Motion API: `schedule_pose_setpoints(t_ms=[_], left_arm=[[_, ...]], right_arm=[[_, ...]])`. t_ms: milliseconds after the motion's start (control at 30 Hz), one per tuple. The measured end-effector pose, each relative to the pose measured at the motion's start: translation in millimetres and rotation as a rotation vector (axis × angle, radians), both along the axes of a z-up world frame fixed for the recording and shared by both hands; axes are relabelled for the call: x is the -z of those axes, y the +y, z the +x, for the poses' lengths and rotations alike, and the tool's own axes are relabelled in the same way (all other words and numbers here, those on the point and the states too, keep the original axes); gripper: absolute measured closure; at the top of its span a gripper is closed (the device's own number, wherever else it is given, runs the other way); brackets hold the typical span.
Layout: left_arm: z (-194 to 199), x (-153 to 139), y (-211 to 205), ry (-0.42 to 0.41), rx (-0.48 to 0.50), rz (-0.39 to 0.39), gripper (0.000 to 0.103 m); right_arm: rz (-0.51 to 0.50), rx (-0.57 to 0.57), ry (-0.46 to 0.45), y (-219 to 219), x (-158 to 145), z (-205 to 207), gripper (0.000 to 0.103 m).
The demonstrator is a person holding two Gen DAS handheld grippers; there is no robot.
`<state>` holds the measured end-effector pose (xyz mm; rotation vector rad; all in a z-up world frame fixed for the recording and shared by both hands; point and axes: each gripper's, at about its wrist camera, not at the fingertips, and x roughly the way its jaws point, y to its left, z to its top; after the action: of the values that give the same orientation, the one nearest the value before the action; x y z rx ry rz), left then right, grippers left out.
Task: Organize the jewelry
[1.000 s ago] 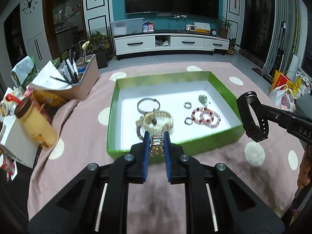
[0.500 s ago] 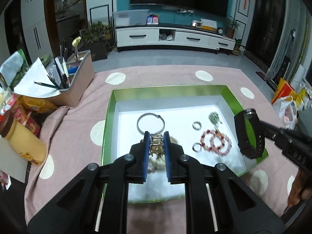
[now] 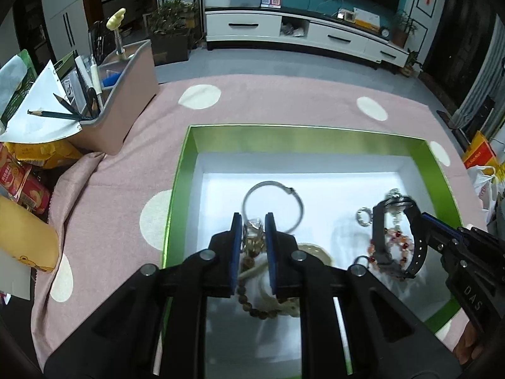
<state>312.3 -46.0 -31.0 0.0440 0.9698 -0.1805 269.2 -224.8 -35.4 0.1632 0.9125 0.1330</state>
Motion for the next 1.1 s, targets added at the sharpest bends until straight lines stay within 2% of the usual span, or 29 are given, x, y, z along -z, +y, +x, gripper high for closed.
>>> schedule_pose_setpoints(t_ms=[33,167,233,267,367,500,567,700,800,967,1100], left_arm=[[1.0,0.1,0.7,0.001,-0.004,0.002,0.083],[-0.5,-6.3,5.7,-0.015,-0.020,0.014,0.053],[-4.3,-13.7,6.5,-0.025,-0.016,0.020,0.047],[-7.3,-17.1,6.4,-0.027,-0.014,0.022,0.037],[-17.1,-30.4,5.5,-0.043,-0.003,0.039,0.024],[-29.7,-53.9,3.4,-0.046,0.006,0.059,0.007],[-37.6,-69.7,2.8,-0.048,-0.007,0.082,0.002],[-49.9,-96.5,4.7,-0.050,-0.022,0.099,0.002],[-59.0,-117.7,6.9,-0.060,-0.030,0.108,0.002],[-70.5,-143.2,2.4,-0.082,-0.047,0.170,0.002],[-79.0,-158.6,2.9,-0.098,-0.039,0.146,0.002]], right_arm=[[-0.007,0.004,0.003,0.4,1.1,1.2,0.095],[-0.011,0.011,-0.003,-2.7,-1.9,0.1,0.091],[-0.008,0.010,-0.016,-5.5,-9.9,-5.0,0.080],[-0.007,0.009,-0.021,-6.5,-14.3,-8.2,0.078],[-0.013,0.007,-0.032,-11.5,-32.3,-20.7,0.066],[-0.016,0.015,-0.035,-19.6,-62.8,-37.3,0.031],[-0.036,0.017,-0.037,-20.8,-78.1,-45.3,0.020],[-0.062,0.015,-0.030,-23.6,-108.1,-58.5,0.001],[-0.080,0.006,-0.024,-22.8,-128.2,-66.5,0.001],[-0.127,-0.003,-0.028,-17.4,-146.3,-72.7,0.001],[-0.132,-0.003,-0.041,-14.7,-155.1,-75.6,0.001]])
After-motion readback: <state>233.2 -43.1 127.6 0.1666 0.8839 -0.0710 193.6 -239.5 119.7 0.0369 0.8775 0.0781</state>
